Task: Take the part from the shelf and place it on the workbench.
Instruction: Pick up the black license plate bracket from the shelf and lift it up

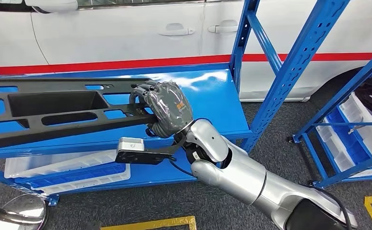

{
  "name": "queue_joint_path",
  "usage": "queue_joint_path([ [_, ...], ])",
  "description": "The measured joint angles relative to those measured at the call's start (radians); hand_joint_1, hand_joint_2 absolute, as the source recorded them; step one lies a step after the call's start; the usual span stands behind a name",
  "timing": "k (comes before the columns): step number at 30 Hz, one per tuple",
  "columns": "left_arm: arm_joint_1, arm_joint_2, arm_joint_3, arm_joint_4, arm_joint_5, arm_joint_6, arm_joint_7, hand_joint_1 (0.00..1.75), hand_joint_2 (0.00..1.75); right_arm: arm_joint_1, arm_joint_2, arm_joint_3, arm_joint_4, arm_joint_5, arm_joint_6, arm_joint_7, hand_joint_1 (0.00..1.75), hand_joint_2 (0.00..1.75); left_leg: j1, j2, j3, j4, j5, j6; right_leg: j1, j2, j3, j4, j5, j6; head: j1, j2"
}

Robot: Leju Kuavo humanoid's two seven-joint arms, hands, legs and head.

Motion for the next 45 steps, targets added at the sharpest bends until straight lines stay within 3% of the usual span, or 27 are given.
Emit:
queue_joint_path([
  [1,0.0,0.004,0.0,0.0,-0.001,-0.007,0.007,0.0,1.75,0.001,0.0,0.0,0.0,-0.002,0.001,-0.001,1.75,1.75,-0.001,0.001,-0.013,0.001,0.01,0.002,0.0,0.0,-0.012,0.062,-0.035,0.002,0.0,0.0],
  [2,0.0,0.007,0.0,0.0,-0.003,-0.015,0.016,0.0,1.75,0.002,-0.001,0.0,0.0,-0.004,0.002,-0.002,1.75,1.75,-0.002,0.001,-0.026,0.002,0.019,0.001,0.0,0.0,-0.015,0.105,-0.047,0.003,0.001,0.0],
  [3,0.0,0.01,-0.001,0.0,-0.005,-0.025,0.026,0.0,1.75,0.002,-0.002,0.0,0.0,-0.007,0.003,-0.003,1.75,1.75,-0.003,0.001,-0.04,0.004,0.028,0.0,0.0,0.0,-0.002,0.119,-0.036,0.003,0.001,0.0],
  [4,0.0,0.013,-0.002,0.0,-0.006,-0.036,0.039,0.0,1.75,0.003,-0.002,0.0,0.0,-0.011,0.004,-0.005,1.75,1.75,-0.004,0.001,-0.053,0.007,0.036,-0.002,0.0,0.0,0.026,0.099,-0.011,0.002,0.001,0.0],
  [6,0.0,0.019,-0.004,0.0,-0.005,-0.055,0.063,0.0,1.75,0.003,-0.002,0.0,0.0,-0.016,0.008,-0.011,1.75,1.75,-0.004,-0.001,-0.077,0.016,0.049,-0.009,0.001,0.001,0.122,-0.016,0.021,-0.003,0.001,0.0],
  [8,0.0,0.027,-0.005,0.0,0.001,-0.066,0.078,0.0,1.75,0.002,-0.001,0.0,-0.002,-0.019,0.012,-0.017,1.75,1.75,-0.006,-0.001,-0.092,0.025,0.062,-0.021,0.005,0.002,0.191,-0.122,0.012,-0.012,0.0,0.0],
  [9,0.0,0.032,-0.005,0.0,0.005,-0.068,0.082,0.0,1.75,0.002,0.0,0.0,-0.003,-0.019,0.014,-0.019,1.75,1.75,-0.006,-0.001,-0.097,0.025,0.07,-0.027,0.009,0.003,0.201,-0.145,0.006,-0.017,0.0,0.0],
  [12,0.001,0.047,-0.006,0.001,0.022,-0.075,0.091,0.0,1.75,0.003,0.0,0.001,-0.003,-0.021,0.016,-0.022,1.75,1.75,0.0,-0.004,-0.111,0.029,0.072,-0.047,0.009,0.0,0.183,-0.158,0.031,-0.041,0.001,0.0],
  [14,0.004,0.054,-0.006,0.001,0.042,-0.085,0.096,0.0,1.75,0.004,0.001,0.002,-0.003,-0.023,0.018,-0.024,1.75,1.75,0.003,-0.005,-0.138,0.099,-0.003,-0.056,0.006,-0.003,0.163,-0.163,0.054,-0.055,-0.002,0.0],
  [16,0.005,0.056,-0.005,0.001,0.066,-0.1,0.101,0.0,1.75,0.005,0.002,0.004,-0.003,-0.029,0.019,-0.027,1.75,1.75,0.003,-0.005,-0.169,0.221,-0.094,-0.061,0.008,-0.004,0.134,-0.163,0.076,-0.061,-0.004,0.0],
  [17,0.005,0.058,-0.004,0.001,0.075,-0.107,0.103,0.0,1.75,0.006,0.003,0.004,-0.003,-0.032,0.019,-0.028,1.75,1.75,0.003,-0.005,-0.174,0.27,-0.112,-0.062,0.01,-0.004,0.119,-0.162,0.087,-0.062,-0.004,0.0],
  [18,0.005,0.059,-0.003,0.001,0.083,-0.112,0.105,0.0,1.75,0.008,0.003,0.005,-0.003,-0.034,0.019,-0.03,1.75,1.75,0.003,-0.005,-0.166,0.291,-0.106,-0.061,0.012,-0.004,0.104,-0.161,0.098,-0.062,-0.004,0.0],
  [19,0.005,0.06,-0.002,0.001,0.087,-0.115,0.107,0.0,1.75,0.008,0.003,0.006,-0.003,-0.035,0.019,-0.032,1.75,1.75,0.002,-0.005,-0.142,0.283,-0.085,-0.059,0.013,-0.004,0.088,-0.159,0.108,-0.062,-0.004,0.0],
  [21,0.003,0.064,0.0,0.001,0.094,-0.119,0.108,0.0,1.75,0.009,0.004,0.008,-0.003,-0.036,0.019,-0.033,1.75,1.75,-0.002,-0.005,-0.049,0.179,-0.046,-0.048,0.014,-0.003,0.063,-0.156,0.128,-0.059,-0.004,0.0],
  [23,0.001,0.068,0.003,0.001,0.099,-0.122,0.108,0.0,1.75,0.009,0.005,0.008,-0.003,-0.036,0.021,-0.034,1.75,1.75,-0.01,-0.005,0.042,0.047,-0.054,-0.035,0.015,-0.004,0.049,-0.156,0.146,-0.051,-0.004,0.0],
  [25,-0.001,0.071,0.005,0.001,0.102,-0.125,0.108,0.0,1.75,0.008,0.008,0.008,-0.003,-0.037,0.023,-0.035,1.75,1.75,-0.018,-0.006,0.066,-0.006,-0.062,-0.026,0.013,-0.005,0.046,-0.16,0.164,-0.039,-0.005,0.0],
  [27,-0.002,0.071,0.006,0.001,0.106,-0.127,0.108,0.0,1.75,0.008,0.009,0.009,-0.002,-0.038,0.026,-0.035,1.75,1.75,-0.014,-0.004,0.059,-0.014,-0.04,-0.016,0.012,-0.004,0.041,-0.158,0.165,-0.027,-0.007,0.0],
  [28,-0.002,0.071,0.007,0.001,0.107,-0.127,0.109,0.0,1.75,0.007,0.01,0.009,-0.001,-0.038,0.027,-0.035,1.75,1.75,-0.011,-0.001,0.054,-0.019,-0.027,-0.011,0.013,-0.002,0.034,-0.141,0.142,-0.021,-0.005,0.0],
  [31,-0.001,0.071,0.008,0.001,0.107,-0.129,0.109,0.0,1.75,0.008,0.01,0.01,0.003,-0.039,0.03,-0.035,1.75,1.75,-0.01,0.004,0.016,-0.019,0.008,0.003,0.006,0.001,-0.005,0.012,-0.001,-0.006,0.001,0.0],
  [32,-0.001,0.071,0.008,0.001,0.106,-0.13,0.109,0.0,1.75,0.009,0.01,0.011,0.004,-0.039,0.031,-0.035,1.75,1.75,-0.009,0.005,0.0,-0.015,0.018,0.005,0.002,0.001,-0.012,0.067,-0.027,-0.003,0.001,0.0],
  [34,-0.001,0.071,0.008,0.001,0.105,-0.132,0.109,0.0,1.75,0.01,0.01,0.012,0.006,-0.04,0.033,-0.035,1.75,1.75,-0.008,0.005,-0.035,-0.004,0.036,0.0,-0.006,0.0,0.01,0.102,-0.007,0.003,0.002,0.0],
  [36,-0.001,0.071,0.008,0.001,0.102,-0.135,0.109,0.0,1.75,0.009,0.01,0.013,0.007,-0.04,0.034,-0.035,1.75,1.75,-0.005,0.004,-0.07,0.014,0.05,-0.009,-0.013,0.0,0.091,0.018,0.029,0.007,0.003,0.0],
  [38,-0.001,0.071,0.008,0.001,0.099,-0.136,0.109,0.0,1.75,0.008,0.013,0.014,0.008,-0.041,0.035,-0.035,1.75,1.75,-0.004,0.003,-0.096,0.032,0.06,-0.022,-0.01,0.003,0.165,-0.091,0.018,0.003,0.002,0.0],
  [39,-0.001,0.071,0.008,0.001,0.098,-0.136,0.109,0.0,1.75,0.007,0.014,0.015,0.008,-0.041,0.035,-0.036,1.75,1.75,-0.004,0.003,-0.104,0.037,0.067,-0.029,-0.006,0.005,0.179,-0.12,0.006,-0.001,0.002,0.0],
  [42,0.004,0.071,0.008,0.001,0.098,-0.137,0.109,0.0,1.75,0.007,0.015,0.016,0.01,-0.041,0.036,-0.036,1.75,1.75,0.003,0.001,-0.118,0.038,0.079,-0.05,-0.001,0.005,0.164,-0.134,0.028,-0.025,0.005,0.0],
  [43,0.006,0.07,0.008,0.001,0.098,-0.137,0.109,0.0,1.75,0.007,0.015,0.016,0.01,-0.041,0.036,-0.036,1.75,1.75,0.005,0.0,-0.128,0.053,0.057,-0.055,-0.002,0.003,0.154,-0.138,0.04,-0.035,0.005,0.0],
  [45,0.008,0.067,0.008,0.001,0.098,-0.137,0.11,0.0,1.75,0.007,0.017,0.017,0.011,-0.042,0.037,-0.036,1.75,1.75,0.008,-0.001,-0.157,0.137,-0.033,-0.061,-0.002,0.001,0.131,-0.142,0.065,-0.048,0.003,0.0],
])
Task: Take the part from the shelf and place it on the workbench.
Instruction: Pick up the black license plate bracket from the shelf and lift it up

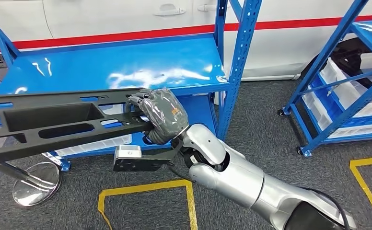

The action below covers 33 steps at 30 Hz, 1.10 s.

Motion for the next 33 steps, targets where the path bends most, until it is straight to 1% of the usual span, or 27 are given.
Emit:
queue_joint_path([
  [1,0.0,-0.001,0.0,0.0,0.0,0.0,0.0,0.0,1.75,0.0,0.001,0.0,0.0,0.0,0.0,0.0,1.75,1.75,0.0,0.0,-0.014,0.061,-0.048,-0.002,0.001,0.0,-0.015,0.0,0.011,-0.003,-0.001,0.0],
  [2,-0.001,-0.001,0.0,0.0,0.0,0.0,0.0,0.0,1.75,0.0,0.001,0.001,0.0,-0.001,0.0,0.0,1.75,1.75,0.0,0.0,-0.022,0.117,-0.078,-0.003,0.003,0.0,-0.029,0.001,0.022,-0.005,-0.001,0.0],
  [3,-0.001,-0.001,0.0,0.0,-0.001,0.0,0.0,0.0,1.75,0.0,0.002,0.001,0.001,-0.001,0.0,0.0,1.75,1.75,0.0,0.0,-0.02,0.155,-0.085,-0.003,0.004,0.0,-0.045,0.002,0.034,-0.004,-0.001,0.0],
  [4,-0.001,-0.001,0.0,0.0,-0.001,0.0,0.0,0.0,1.75,0.001,0.002,0.002,0.002,-0.001,0.001,0.0,1.75,1.75,0.0,0.0,-0.003,0.163,-0.07,-0.002,0.005,0.0,-0.061,0.003,0.045,-0.003,-0.001,0.0],
  [5,-0.001,-0.001,0.0,0.0,-0.001,0.0,0.0,0.0,1.75,0.001,0.002,0.002,0.003,-0.001,0.001,0.0,1.75,1.75,0.0,0.0,0.031,0.138,-0.043,0.0,0.006,0.0,-0.076,0.005,0.056,-0.002,-0.001,0.0],
  [6,-0.002,-0.001,0.0,0.0,-0.002,0.0,0.0,0.0,1.75,0.001,0.002,0.003,0.003,-0.001,0.001,0.0,1.75,1.75,-0.001,0.0,0.08,0.086,-0.022,0.003,0.006,0.0,-0.09,0.007,0.066,0.001,-0.001,0.0],
  [8,-0.007,-0.001,0.0,0.0,-0.002,0.0,0.0,0.0,1.75,0.0,0.003,0.004,0.003,-0.001,0.002,0.0,1.75,1.75,-0.005,-0.001,0.178,-0.044,-0.026,0.011,0.007,-0.001,-0.105,0.009,0.084,0.01,0.0,0.0],
  [9,-0.009,-0.001,0.0,0.0,-0.003,0.0,0.0,0.0,1.75,0.0,0.003,0.004,0.003,-0.001,0.003,0.001,1.75,1.75,-0.009,-0.002,0.205,-0.089,-0.036,0.016,0.006,-0.003,-0.106,0.007,0.092,0.016,0.0,0.0],
  [10,-0.01,-0.001,0.0,0.0,-0.003,0.0,0.0,0.0,1.75,-0.001,0.003,0.004,0.003,-0.001,0.004,0.001,1.75,1.75,-0.013,-0.003,0.214,-0.111,-0.042,0.021,0.006,-0.004,-0.106,0.002,0.102,0.022,-0.001,0.0],
  [12,-0.011,-0.002,0.0,0.0,-0.004,-0.001,0.0,0.0,1.75,0.0,0.002,0.004,0.004,0.0,0.005,0.002,1.75,1.75,-0.014,-0.001,0.204,-0.122,-0.023,0.033,0.005,-0.004,-0.106,-0.006,0.116,0.036,-0.002,0.0],
  [13,-0.011,-0.002,0.0,0.0,-0.005,-0.001,0.0,0.0,1.75,0.0,0.002,0.004,0.004,0.0,0.006,0.002,1.75,1.75,-0.012,0.002,0.198,-0.126,-0.009,0.04,0.005,-0.003,-0.112,0.003,0.1,0.042,-0.001,0.0],
  [14,-0.011,-0.003,0.0,0.0,-0.005,-0.001,0.001,0.0,1.75,0.0,0.001,0.005,0.005,0.0,0.007,0.002,1.75,1.75,-0.009,0.005,0.189,-0.131,0.006,0.048,0.006,-0.001,-0.122,0.03,0.063,0.046,0.002,0.0],
  [15,-0.011,-0.004,0.0,0.0,-0.005,-0.001,0.001,0.0,1.75,0.0,0.001,0.005,0.005,0.001,0.008,0.003,1.75,1.75,-0.008,0.008,0.177,-0.134,0.02,0.054,0.005,0.0,-0.136,0.076,0.011,0.048,0.004,0.0],
  [16,-0.011,-0.005,0.0,0.0,-0.005,-0.001,0.001,0.0,1.75,0.001,0.001,0.005,0.006,0.001,0.008,0.003,1.75,1.75,-0.009,0.008,0.162,-0.134,0.033,0.058,0.005,0.0,-0.149,0.135,-0.044,0.05,0.006,0.0],
  [17,-0.01,-0.005,0.0,0.0,-0.005,-0.001,0.001,0.0,1.75,0.002,0.001,0.005,0.006,0.001,0.008,0.004,1.75,1.75,-0.01,0.009,0.146,-0.133,0.044,0.059,0.004,0.0,-0.158,0.196,-0.081,0.051,0.007,0.0],
  [18,-0.01,-0.005,0.0,0.0,-0.005,-0.001,0.001,0.0,1.75,0.003,0.001,0.005,0.007,0.001,0.008,0.004,1.75,1.75,-0.01,0.009,0.13,-0.132,0.055,0.059,0.004,0.0,-0.157,0.24,-0.092,0.052,0.007,0.0],
  [19,-0.01,-0.005,0.0,0.0,-0.004,-0.001,0.001,0.0,1.75,0.004,0.0,0.005,0.007,0.001,0.008,0.005,1.75,1.75,-0.011,0.009,0.114,-0.129,0.065,0.058,0.004,0.0,-0.145,0.26,-0.082,0.052,0.007,0.0],
  [20,-0.01,-0.005,0.0,0.0,-0.004,-0.001,0.001,0.0,1.75,0.004,0.0,0.005,0.008,0.001,0.008,0.005,1.75,1.75,-0.011,0.009,0.098,-0.126,0.075,0.056,0.004,-0.001,-0.118,0.248,-0.058,0.051,0.008,0.0],
  [21,-0.01,-0.005,0.0,0.0,-0.003,-0.001,0.001,0.0,1.75,0.005,0.0,0.005,0.008,0.001,0.008,0.006,1.75,1.75,-0.011,0.009,0.085,-0.121,0.082,0.054,0.004,0.0,-0.076,0.207,-0.035,0.048,0.008,0.0],
  [23,-0.01,-0.007,0.0,0.0,-0.003,-0.001,0.001,0.0,1.75,0.004,0.001,0.005,0.008,0.001,0.008,0.007,1.75,1.75,-0.012,0.008,0.063,-0.111,0.094,0.045,0.008,0.001,0.021,0.079,-0.035,0.04,0.009,0.0],
  [24,-0.01,-0.008,0.0,0.0,-0.003,-0.001,0.001,0.0,1.75,0.003,0.002,0.005,0.008,0.002,0.008,0.007,1.75,1.75,-0.012,0.008,0.058,-0.109,0.102,0.04,0.011,0.002,0.051,0.032,-0.043,0.035,0.009,0.0],
  [25,-0.01,-0.008,0.0,0.0,-0.003,-0.002,0.001,0.0,1.75,0.002,0.003,0.005,0.008,0.002,0.008,0.007,1.75,1.75,-0.012,0.008,0.055,-0.11,0.11,0.034,0.014,0.003,0.066,0.002,-0.052,0.032,0.011,0.0],
  [27,-0.009,-0.008,0.0,0.0,-0.003,-0.002,0.001,0.0,1.75,0.001,0.003,0.006,0.008,0.003,0.009,0.008,1.75,1.75,-0.008,0.006,0.048,-0.115,0.125,0.021,0.015,0.002,0.059,-0.012,-0.036,0.022,0.016,0.0],
  [28,-0.007,-0.008,0.0,0.0,-0.003,-0.002,0.001,0.0,1.75,0.001,0.003,0.006,0.008,0.003,0.009,0.008,1.75,1.75,-0.007,0.004,0.041,-0.109,0.116,0.015,0.014,0.001,0.053,-0.019,-0.026,0.015,0.018,0.0],
  [29,-0.005,-0.009,0.0,0.0,-0.003,-0.002,0.001,0.0,1.75,0.001,0.003,0.007,0.008,0.003,0.009,0.008,1.75,1.75,-0.005,0.002,0.029,-0.085,0.088,0.01,0.011,0.0,0.044,-0.023,-0.014,0.006,0.018,0.0],
  [32,-0.002,-0.011,0.0,0.0,-0.003,-0.003,0.001,0.0,1.75,0.001,0.002,0.007,0.008,0.003,0.011,0.01,1.75,1.75,-0.003,0.0,-0.013,0.073,-0.047,-0.001,0.009,-0.002,0.006,-0.025,0.017,-0.006,0.018,0.0],
  [33,-0.003,-0.011,0.0,0.0,-0.003,-0.003,0.001,0.0,1.75,0.001,0.002,0.008,0.008,0.003,0.011,0.011,1.75,1.75,-0.002,0.0,-0.017,0.12,-0.064,-0.003,0.01,-0.002,-0.008,-0.023,0.027,-0.005,0.018,0.0],
])
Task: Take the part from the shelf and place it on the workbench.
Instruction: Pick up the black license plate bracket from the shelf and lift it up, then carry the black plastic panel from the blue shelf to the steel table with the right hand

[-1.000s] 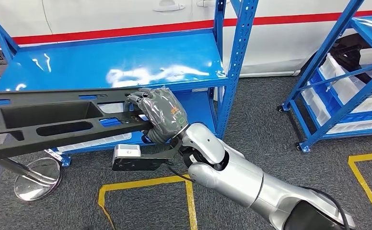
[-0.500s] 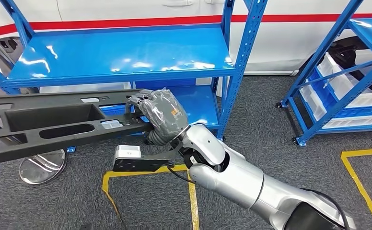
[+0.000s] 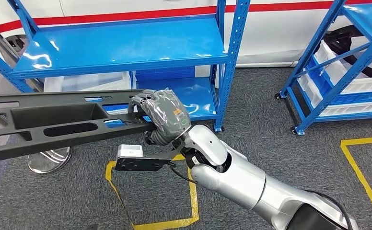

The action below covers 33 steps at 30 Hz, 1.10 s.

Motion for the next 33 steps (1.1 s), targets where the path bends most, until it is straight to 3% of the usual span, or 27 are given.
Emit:
queue_joint_path([
  [1,0.0,0.0,0.0,0.0,0.0,0.0,0.0,0.0,1.75,0.0,0.0,0.0,0.0,0.0,0.0,0.0,1.75,1.75,0.0,0.0,0.008,0.024,0.006,-0.001,0.0,0.0,-0.015,0.002,0.009,0.001,0.0,0.0],
  [2,0.0,0.0,0.0,0.0,0.0,0.0,0.0,0.0,1.75,0.001,0.0,0.001,0.0,0.0,0.001,0.0,1.75,1.75,0.0,0.0,0.03,0.019,0.031,-0.002,0.0,0.0,-0.03,0.004,0.019,0.003,0.0,0.0],
  [4,-0.002,0.0,0.0,0.0,0.0,0.0,0.0,0.0,1.75,0.001,0.0,0.002,0.0,0.0,0.001,0.0,1.75,1.75,0.0,0.0,0.113,-0.074,0.07,0.0,-0.001,0.001,-0.057,0.01,0.037,0.009,0.0,0.0],
  [6,-0.005,0.0,0.0,0.0,0.0,-0.001,0.0,0.0,1.75,0.001,0.0,0.002,0.0,0.0,0.001,0.001,1.75,1.75,-0.005,-0.003,0.197,-0.196,0.055,0.009,0.001,0.0,-0.072,0.012,0.053,0.02,0.001,0.0],
  [8,-0.007,0.0,0.0,0.0,0.0,-0.002,-0.001,0.0,1.75,0.0,0.0,0.002,0.0,0.0,0.001,0.001,1.75,1.75,-0.011,-0.006,0.219,-0.245,0.043,0.021,0.001,-0.002,-0.077,0.008,0.071,0.031,0.002,0.0],
  [10,-0.007,-0.001,0.0,0.0,0.0,-0.003,-0.002,0.0,1.75,0.0,-0.001,0.003,0.0,0.0,0.001,0.001,1.75,1.75,-0.008,-0.004,0.207,-0.246,0.06,0.035,0.001,0.0,-0.085,0.013,0.07,0.042,0.005,0.0],
  [11,-0.007,-0.001,0.0,0.0,0.0,-0.004,-0.001,0.0,1.75,0.0,-0.001,0.003,0.0,0.0,0.001,0.001,1.75,1.75,-0.006,-0.001,0.2,-0.247,0.069,0.043,0.001,0.001,-0.093,0.032,0.046,0.047,0.009,0.0],
  [14,-0.004,-0.002,0.0,0.0,-0.001,-0.005,-0.001,0.0,1.75,0.002,-0.002,0.003,0.0,0.0,0.002,0.001,1.75,1.75,-0.009,0.004,0.169,-0.246,0.097,0.062,0.001,0.003,-0.135,0.194,-0.089,0.054,0.017,0.0],
  [15,-0.004,-0.002,0.0,0.0,-0.001,-0.006,-0.001,0.0,1.75,0.003,-0.002,0.003,0.0,0.0,0.002,0.002,1.75,1.75,-0.011,0.004,0.157,-0.243,0.105,0.065,0.001,0.003,-0.145,0.251,-0.116,0.055,0.018,0.0],
  [16,-0.004,-0.001,0.0,0.0,-0.002,-0.006,-0.002,0.0,1.75,0.005,-0.003,0.003,0.0,0.0,0.003,0.002,1.75,1.75,-0.013,0.004,0.144,-0.24,0.113,0.066,0.001,0.003,-0.141,0.281,-0.12,0.054,0.018,0.0],
  [17,-0.004,-0.001,0.0,0.0,-0.002,-0.006,-0.002,0.0,1.75,0.006,-0.003,0.003,0.0,0.001,0.003,0.002,1.75,1.75,-0.014,0.004,0.132,-0.236,0.119,0.065,0.001,0.003,-0.122,0.277,-0.106,0.052,0.018,0.0],
  [19,-0.004,-0.002,0.0,0.0,-0.003,-0.007,-0.002,0.0,1.75,0.006,-0.004,0.003,0.0,0.002,0.003,0.002,1.75,1.75,-0.017,0.003,0.11,-0.227,0.13,0.064,0.005,0.004,-0.039,0.176,-0.064,0.038,0.018,0.0],
  [21,-0.004,-0.006,0.0,0.0,-0.003,-0.008,-0.002,0.0,1.75,0.005,-0.003,0.003,0.0,0.004,0.003,0.003,1.75,1.75,-0.018,0.003,0.095,-0.223,0.143,0.057,0.012,0.005,0.037,0.058,-0.056,0.023,0.017,0.0],
  [22,-0.004,-0.008,0.0,-0.001,-0.003,-0.008,-0.002,0.0,1.75,0.004,-0.002,0.003,0.0,0.004,0.003,0.003,1.75,1.75,-0.016,0.003,0.091,-0.225,0.151,0.051,0.016,0.005,0.053,0.025,-0.057,0.018,0.017,0.0],
  [24,-0.004,-0.008,0.0,-0.001,-0.003,-0.008,-0.003,0.0,1.75,0.003,-0.001,0.003,0.0,0.004,0.003,0.003,1.75,1.75,-0.014,0.003,0.087,-0.235,0.168,0.038,0.017,0.003,0.055,0.0,-0.042,0.013,0.02,0.0],
  [26,-0.001,-0.008,0.0,0.0,-0.003,-0.008,-0.003,0.0,1.75,0.003,-0.001,0.003,0.0,0.004,0.004,0.004,1.75,1.75,-0.013,0.0,0.078,-0.229,0.149,0.027,0.01,-0.002,0.049,-0.023,-0.015,0.005,0.02,0.0],
  [28,0.0,-0.008,0.0,0.0,-0.003,-0.009,-0.003,0.0,1.75,0.003,0.0,0.004,0.0,0.004,0.004,0.004,1.75,1.75,-0.009,-0.001,0.053,-0.153,0.067,0.016,0.003,-0.006,0.031,-0.036,0.01,0.0,0.017,0.0],
  [30,0.001,-0.009,0.0,0.0,-0.003,-0.009,-0.003,0.0,1.75,0.003,0.0,0.004,0.0,0.004,0.004,0.004,1.75,1.75,-0.001,-0.001,0.025,-0.031,-0.012,0.005,0.001,-0.008,0.005,-0.034,0.03,0.0,0.016,0.0],
  [31,0.0,-0.009,0.0,0.0,-0.003,-0.009,-0.003,0.0,1.75,0.004,0.0,0.005,0.0,0.004,0.004,0.005,1.75,1.75,0.002,-0.001,0.022,0.011,-0.021,-0.001,-0.001,-0.008,-0.01,-0.031,0.039,0.003,0.016,0.0],
  [33,0.001,-0.008,0.0,0.0,-0.003,-0.009,-0.003,0.0,1.75,0.005,0.0,0.006,0.0,0.004,0.004,0.005,1.75,1.75,0.011,-0.001,0.055,0.015,0.022,-0.015,-0.009,-0.009,-0.044,-0.021,0.058,0.013,0.016,0.0],
])
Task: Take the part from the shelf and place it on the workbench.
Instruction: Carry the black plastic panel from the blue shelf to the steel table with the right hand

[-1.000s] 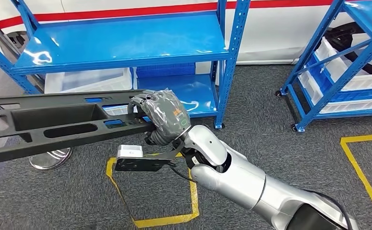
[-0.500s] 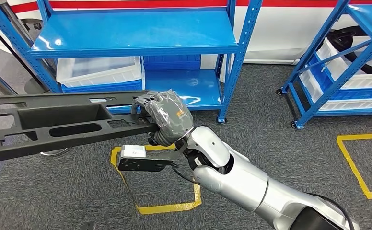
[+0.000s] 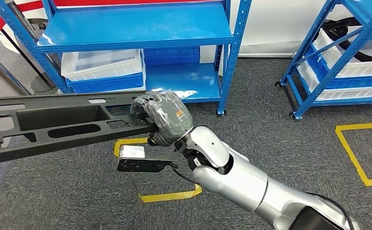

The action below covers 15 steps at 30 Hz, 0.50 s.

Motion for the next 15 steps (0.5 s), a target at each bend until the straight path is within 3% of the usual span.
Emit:
queue_joint_path([
  [1,0.0,0.0,0.0,0.0,0.0,0.0,0.0,0.0,1.75,0.0,0.0,0.001,0.0,0.0,0.0,0.0,1.75,1.75,0.006,0.0,0.039,-0.044,0.03,-0.009,-0.005,0.0,-0.019,0.009,0.008,0.008,0.0,0.0],
  [2,-0.002,-0.001,0.0,0.0,0.0,0.0,0.0,0.0,1.75,0.0,0.0,0.001,0.0,0.0,0.0,0.0,1.75,1.75,0.009,-0.001,0.087,-0.107,0.038,-0.019,-0.008,0.001,-0.036,0.019,0.015,0.016,-0.002,0.0],
  [3,-0.003,-0.001,0.0,-0.001,0.0,-0.001,0.0,0.0,1.75,0.0,0.0,0.001,0.0,0.0,0.0,0.001,1.75,1.75,0.009,-0.004,0.128,-0.167,0.032,-0.019,-0.01,0.002,-0.05,0.028,0.022,0.025,-0.003,0.0],
  [5,-0.005,-0.002,0.0,-0.002,-0.002,-0.003,0.0,0.0,1.75,0.0,0.001,0.001,0.0,0.0,0.0,0.002,1.75,1.75,0.003,-0.009,0.163,-0.232,0.004,-0.005,-0.007,0.003,-0.062,0.036,0.036,0.039,-0.004,0.0],
  [7,-0.004,-0.001,0.0,-0.002,-0.003,-0.005,-0.001,0.0,1.75,0.001,0.001,0.001,0.0,0.0,0.0,0.003,1.75,1.75,0.001,-0.009,0.152,-0.232,0.011,0.021,-0.008,0.004,-0.065,0.034,0.051,0.051,-0.004,0.0],
  [8,-0.004,-0.001,0.0,-0.002,-0.003,-0.005,-0.001,0.0,1.75,0.001,0.0,0.001,0.0,0.0,-0.001,0.003,1.75,1.75,0.0,-0.007,0.145,-0.23,0.019,0.033,-0.01,0.005,-0.07,0.041,0.041,0.055,-0.002,0.0],
  [9,-0.004,-0.001,0.0,-0.002,-0.003,-0.005,-0.003,0.0,1.75,0.001,0.0,0.001,0.0,0.0,-0.001,0.003,1.75,1.75,0.0,-0.005,0.135,-0.231,0.03,0.043,-0.012,0.007,-0.078,0.062,0.011,0.058,0.0,0.0],
  [12,-0.004,0.0,0.0,-0.002,-0.003,-0.006,-0.008,0.0,1.75,0.002,-0.002,0.001,0.001,0.0,-0.001,0.003,1.75,1.75,-0.01,-0.002,0.095,-0.231,0.066,0.065,-0.009,0.009,-0.115,0.232,-0.144,0.057,0.004,0.0],
  [13,-0.004,0.0,0.0,-0.002,-0.003,-0.006,-0.01,0.0,1.75,0.003,-0.002,0.001,0.001,0.0,-0.001,0.003,1.75,1.75,-0.015,-0.002,0.08,-0.231,0.077,0.069,-0.006,0.009,-0.12,0.289,-0.169,0.054,0.004,0.0],
  [15,-0.004,0.0,0.0,-0.002,-0.003,-0.006,-0.012,0.0,1.75,0.003,-0.002,0.001,0.001,0.0,-0.001,0.003,1.75,1.75,-0.026,-0.002,0.053,-0.23,0.097,0.072,0.003,0.01,-0.091,0.32,-0.151,0.041,0.003,0.0],
])
